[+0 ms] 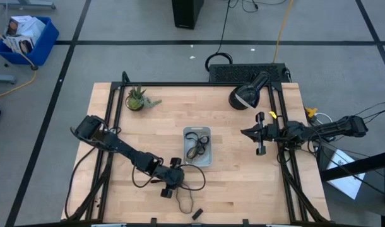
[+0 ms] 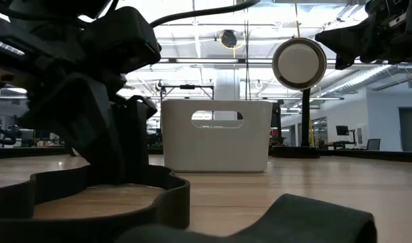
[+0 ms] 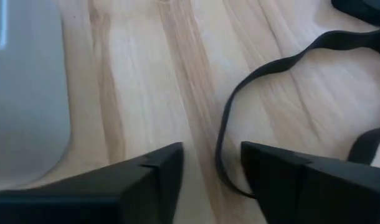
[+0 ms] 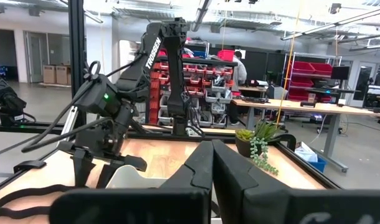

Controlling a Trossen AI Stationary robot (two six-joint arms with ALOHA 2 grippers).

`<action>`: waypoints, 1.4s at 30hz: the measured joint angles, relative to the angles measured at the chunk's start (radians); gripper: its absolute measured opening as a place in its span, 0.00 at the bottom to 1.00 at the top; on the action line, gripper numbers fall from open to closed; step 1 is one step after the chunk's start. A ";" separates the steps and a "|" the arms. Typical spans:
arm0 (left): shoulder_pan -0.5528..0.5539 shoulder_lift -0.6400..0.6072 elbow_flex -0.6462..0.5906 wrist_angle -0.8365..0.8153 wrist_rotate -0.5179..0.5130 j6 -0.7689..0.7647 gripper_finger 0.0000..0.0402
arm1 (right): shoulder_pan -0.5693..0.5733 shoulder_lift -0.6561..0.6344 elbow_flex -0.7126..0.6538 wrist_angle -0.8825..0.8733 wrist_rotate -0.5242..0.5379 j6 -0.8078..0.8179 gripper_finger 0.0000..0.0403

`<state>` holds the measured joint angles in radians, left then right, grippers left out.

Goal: Pick and place rubber bands into bin
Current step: Put the black rubber band into the bin

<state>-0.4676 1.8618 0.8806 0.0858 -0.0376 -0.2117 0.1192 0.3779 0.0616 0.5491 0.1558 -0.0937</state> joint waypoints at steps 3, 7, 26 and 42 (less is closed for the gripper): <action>0.001 0.001 0.000 -0.005 -0.003 0.028 0.24 | 0.000 0.000 0.000 0.000 0.000 0.000 0.00; 0.009 -0.001 0.000 -0.005 0.016 0.078 0.04 | 0.000 0.000 0.000 0.000 0.000 0.000 0.00; 0.020 -0.636 -0.314 0.103 -0.248 0.371 0.01 | 0.000 0.000 0.000 -0.001 0.000 0.000 0.00; 0.152 -1.095 -0.823 0.598 -0.280 0.323 0.00 | 0.000 0.011 0.000 -0.001 0.005 -0.021 0.00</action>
<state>-0.3155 0.7668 0.0572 0.6838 -0.3176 0.1112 0.1196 0.3885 0.0612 0.5485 0.1612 -0.1143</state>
